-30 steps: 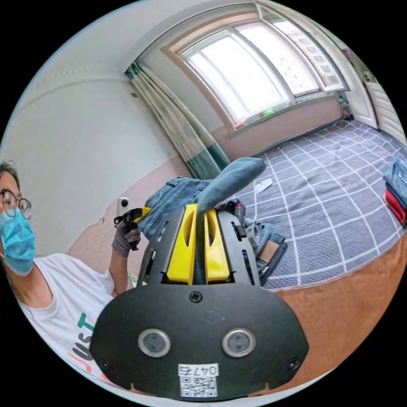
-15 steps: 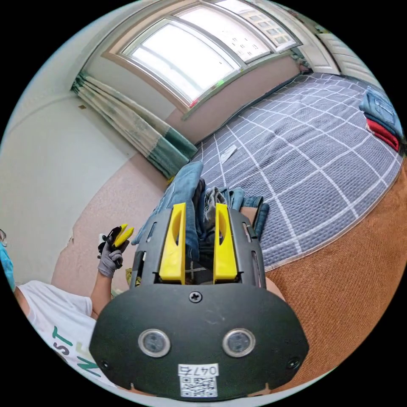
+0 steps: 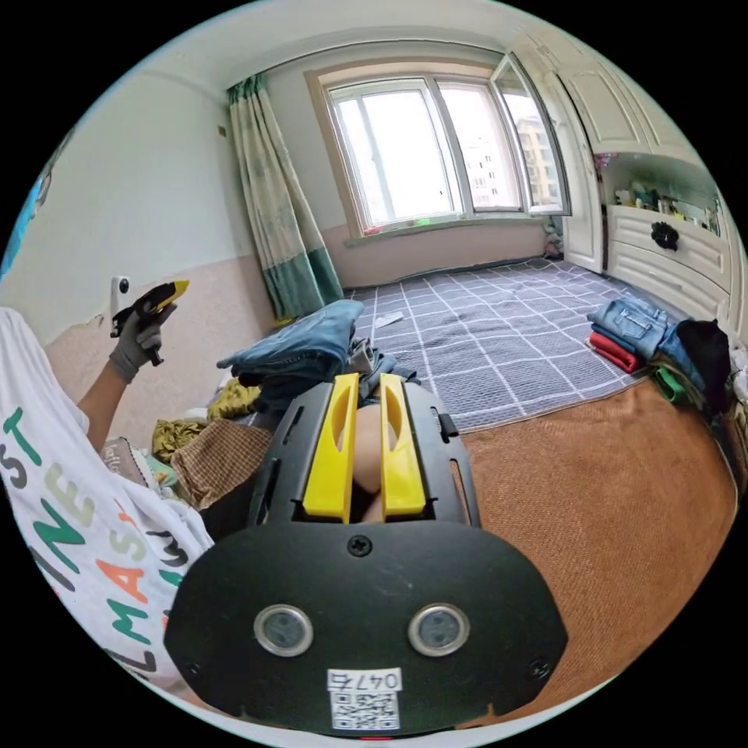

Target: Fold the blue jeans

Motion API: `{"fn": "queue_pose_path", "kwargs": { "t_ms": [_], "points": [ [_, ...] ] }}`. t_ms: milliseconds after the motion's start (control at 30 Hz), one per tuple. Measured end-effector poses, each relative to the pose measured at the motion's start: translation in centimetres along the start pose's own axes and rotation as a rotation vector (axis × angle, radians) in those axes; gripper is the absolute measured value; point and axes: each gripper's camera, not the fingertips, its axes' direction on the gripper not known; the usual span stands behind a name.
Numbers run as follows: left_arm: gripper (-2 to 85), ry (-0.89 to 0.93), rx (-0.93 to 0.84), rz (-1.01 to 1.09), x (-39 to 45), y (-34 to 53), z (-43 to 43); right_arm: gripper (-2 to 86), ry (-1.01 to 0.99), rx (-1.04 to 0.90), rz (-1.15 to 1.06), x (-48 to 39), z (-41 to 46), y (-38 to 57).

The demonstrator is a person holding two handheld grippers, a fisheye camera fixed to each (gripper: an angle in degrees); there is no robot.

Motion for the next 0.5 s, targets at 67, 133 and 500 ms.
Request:
{"fn": "queue_pose_path", "kwargs": {
  "t_ms": [67, 133, 500],
  "points": [
    [-1.0, 0.144, -0.014, 0.062, 4.2, -2.7, 5.5, 1.0, -0.023, -0.012, 0.049, 0.6, -1.1, 1.6],
    [-1.0, 0.278, -0.02, 0.082, 7.2, -4.4, 11.0, 0.7, 0.039, -0.022, 0.079, 0.8, -2.1, 3.0],
    [-1.0, 0.842, -0.232, 0.269, 33.8, -16.4, 47.4, -1.1, 0.448, -0.185, 0.207, 0.5, -7.4, 11.2]
  ]
}}
